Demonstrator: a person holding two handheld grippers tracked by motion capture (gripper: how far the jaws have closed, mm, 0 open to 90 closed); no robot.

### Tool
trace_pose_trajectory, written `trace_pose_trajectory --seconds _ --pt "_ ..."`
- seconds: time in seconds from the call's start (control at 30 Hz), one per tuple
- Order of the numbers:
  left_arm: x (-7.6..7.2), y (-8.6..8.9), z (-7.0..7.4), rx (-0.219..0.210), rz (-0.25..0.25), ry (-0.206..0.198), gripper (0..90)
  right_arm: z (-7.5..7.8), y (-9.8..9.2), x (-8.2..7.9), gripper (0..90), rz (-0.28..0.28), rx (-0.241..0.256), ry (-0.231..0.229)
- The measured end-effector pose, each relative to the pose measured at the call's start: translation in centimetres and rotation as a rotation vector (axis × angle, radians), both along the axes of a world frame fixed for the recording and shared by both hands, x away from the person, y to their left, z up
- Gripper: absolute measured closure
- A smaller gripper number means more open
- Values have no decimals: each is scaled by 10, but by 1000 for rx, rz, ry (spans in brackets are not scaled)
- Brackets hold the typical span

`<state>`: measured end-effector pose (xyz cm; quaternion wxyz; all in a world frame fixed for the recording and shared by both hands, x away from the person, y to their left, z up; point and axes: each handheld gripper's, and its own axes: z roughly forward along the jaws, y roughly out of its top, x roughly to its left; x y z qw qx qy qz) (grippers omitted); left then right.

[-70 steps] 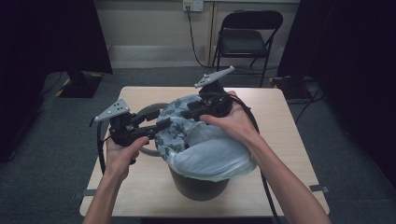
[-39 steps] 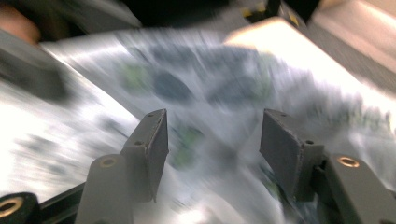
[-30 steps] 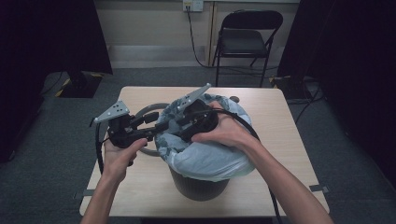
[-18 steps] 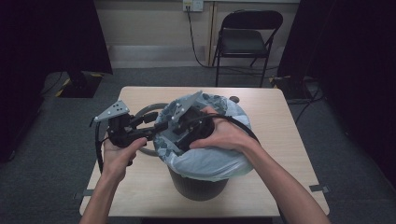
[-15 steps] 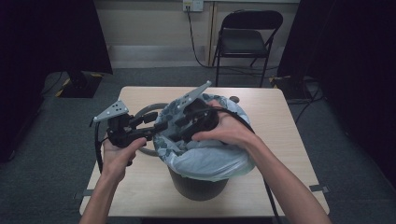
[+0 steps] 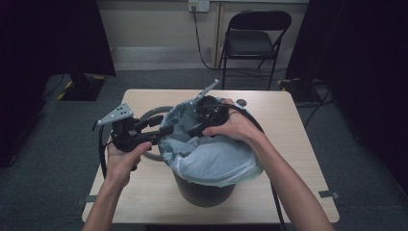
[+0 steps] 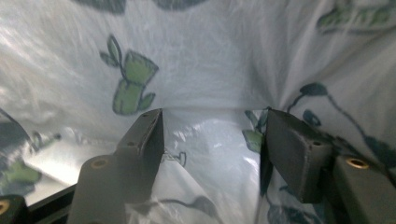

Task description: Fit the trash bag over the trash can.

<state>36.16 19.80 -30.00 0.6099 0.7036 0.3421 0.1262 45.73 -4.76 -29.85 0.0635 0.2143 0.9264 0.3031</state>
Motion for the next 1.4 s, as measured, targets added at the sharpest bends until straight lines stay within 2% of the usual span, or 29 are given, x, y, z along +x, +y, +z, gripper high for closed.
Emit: trace_pose_trajectory --seconds 0.1,0.2,0.27,0.33,0.37,0.53,0.63,0.73,0.8,0.87,0.93,0.97,1.07,1.1,1.17,1.2,1.37,1.4 --pt "0 1 0 -5 -4 2 424 -3 3 -2 373 18 -42 -16" --pt "-1 1 0 -4 -4 0 425 -1 2 -3 362 19 -32 -20" --pt "-1 1 0 0 -5 -4 423 4 1 -4 363 27 20 -37" --pt "-2 2 -1 -1 -5 -7 419 13 -2 -6 362 27 127 -29" --pt "-2 2 -1 -7 -6 -5 416 17 -4 -6 360 29 162 -25" --pt "-3 4 0 -13 3 -4 386 30 -11 -8 339 24 239 -12" --pt "-4 5 1 -26 12 -7 375 38 -17 -6 345 5 286 -37" --pt "-3 9 1 -39 23 -4 360 47 -24 -4 333 -40 294 -78" --pt "-3 10 1 -45 30 1 352 53 -30 -1 323 -65 309 -75" --pt "-2 9 0 -37 33 3 330 57 -34 1 340 -94 299 -104" --pt "-2 10 0 -35 29 3 319 59 -37 2 361 -102 299 -105" --pt "-3 11 0 -30 28 1 315 60 -38 2 348 -114 297 -126" --pt "-3 13 1 -37 36 4 307 65 -47 3 357 -137 306 -126" --pt "-2 14 1 -49 40 4 305 67 -49 3 361 -154 308 -139" --pt "-3 16 3 -50 49 1 297 70 -56 3 382 -169 331 -158" --pt "-4 18 3 -41 51 -3 296 71 -59 2 382 -183 326 -170" --pt "-4 25 3 -43 67 -2 296 71 -82 4 386 -244 340 -201" --pt "-4 26 2 -43 73 -1 296 69 -86 5 384 -259 330 -210"
